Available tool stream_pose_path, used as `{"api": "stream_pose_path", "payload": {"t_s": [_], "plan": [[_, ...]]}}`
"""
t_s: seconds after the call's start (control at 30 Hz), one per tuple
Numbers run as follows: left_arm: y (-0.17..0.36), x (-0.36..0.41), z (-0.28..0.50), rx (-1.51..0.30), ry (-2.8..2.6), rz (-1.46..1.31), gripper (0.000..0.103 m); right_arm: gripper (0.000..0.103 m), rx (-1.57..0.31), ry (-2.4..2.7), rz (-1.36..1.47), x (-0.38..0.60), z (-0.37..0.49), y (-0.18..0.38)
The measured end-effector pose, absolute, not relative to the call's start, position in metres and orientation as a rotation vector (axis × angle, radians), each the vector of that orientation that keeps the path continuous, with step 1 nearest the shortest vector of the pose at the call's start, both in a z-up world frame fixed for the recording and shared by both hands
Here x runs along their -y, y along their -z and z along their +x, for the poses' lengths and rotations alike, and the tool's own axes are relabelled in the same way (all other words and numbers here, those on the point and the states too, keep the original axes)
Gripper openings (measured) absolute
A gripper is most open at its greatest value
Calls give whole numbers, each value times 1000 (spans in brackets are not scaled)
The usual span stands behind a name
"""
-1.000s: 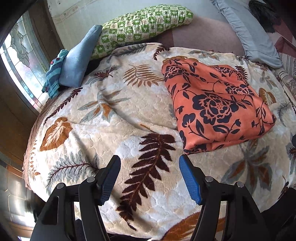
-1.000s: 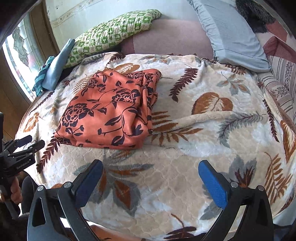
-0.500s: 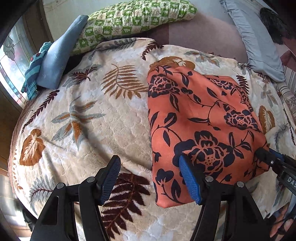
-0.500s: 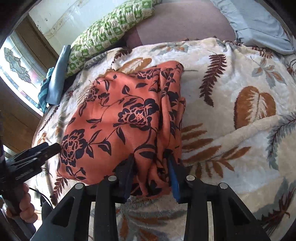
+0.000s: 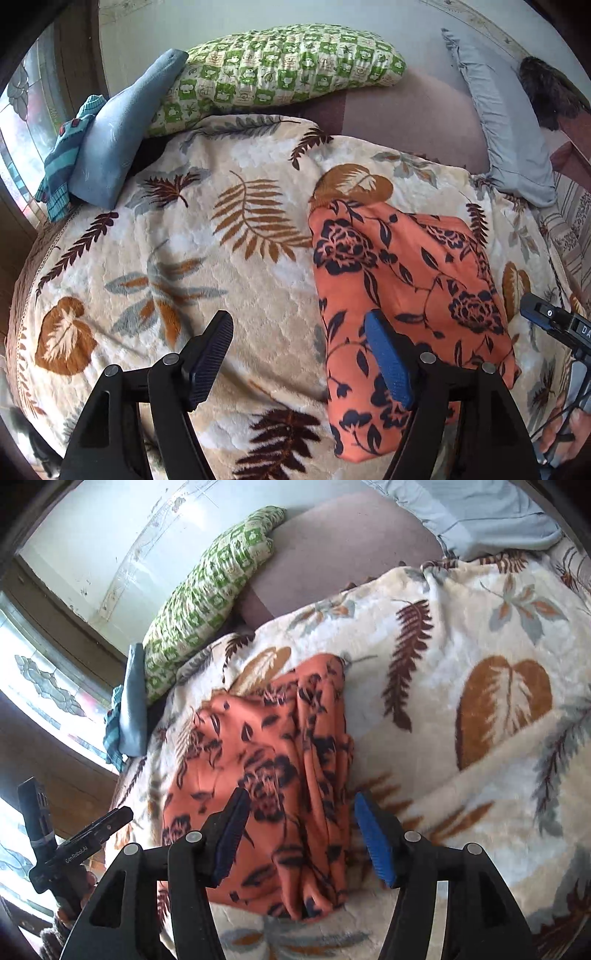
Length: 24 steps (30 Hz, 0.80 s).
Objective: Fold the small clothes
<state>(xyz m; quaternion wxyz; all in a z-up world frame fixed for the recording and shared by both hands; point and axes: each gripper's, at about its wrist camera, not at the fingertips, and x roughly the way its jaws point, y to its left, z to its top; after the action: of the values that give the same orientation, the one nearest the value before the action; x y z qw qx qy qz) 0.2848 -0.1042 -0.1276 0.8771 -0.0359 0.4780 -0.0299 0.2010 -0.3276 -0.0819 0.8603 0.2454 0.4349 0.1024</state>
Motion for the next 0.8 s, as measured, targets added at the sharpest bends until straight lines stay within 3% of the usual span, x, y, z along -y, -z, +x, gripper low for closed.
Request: {"api": "stream_pose_path", "payload": {"t_s": [0.37,0.4,0.43,0.47,0.53,0.63,0.73,0.77,0.8], "plan": [[196,119,401,-1202,-30,-137,72,59,-1058,-157,375,294,304,124],[201,120,404,-1209,-35,-145,72,55,-1081,-160,342,290,308,129],[204,120,407,-1215,-39,-153,72,34,-1089,-179,324,287,310,130],[204,120,406,-1217,-35,-166,69,26,-1079,-199,321,286,308,127],[197,116,402,-1186,-8,-209,68,23,-1005,-231,350,292,299,110],[193,117,398,-1130,-27,-216,70,23,-952,-211,369,303,296,101],[213,134,403,-1155,-73,-108,70,23,-1036,-138,293,303,308,130],[222,141,404,-1169,-91,-64,72,26,-1075,-124,284,303,311,142],[228,143,406,-1182,-98,-36,72,38,-1076,-109,295,307,310,144]]}}
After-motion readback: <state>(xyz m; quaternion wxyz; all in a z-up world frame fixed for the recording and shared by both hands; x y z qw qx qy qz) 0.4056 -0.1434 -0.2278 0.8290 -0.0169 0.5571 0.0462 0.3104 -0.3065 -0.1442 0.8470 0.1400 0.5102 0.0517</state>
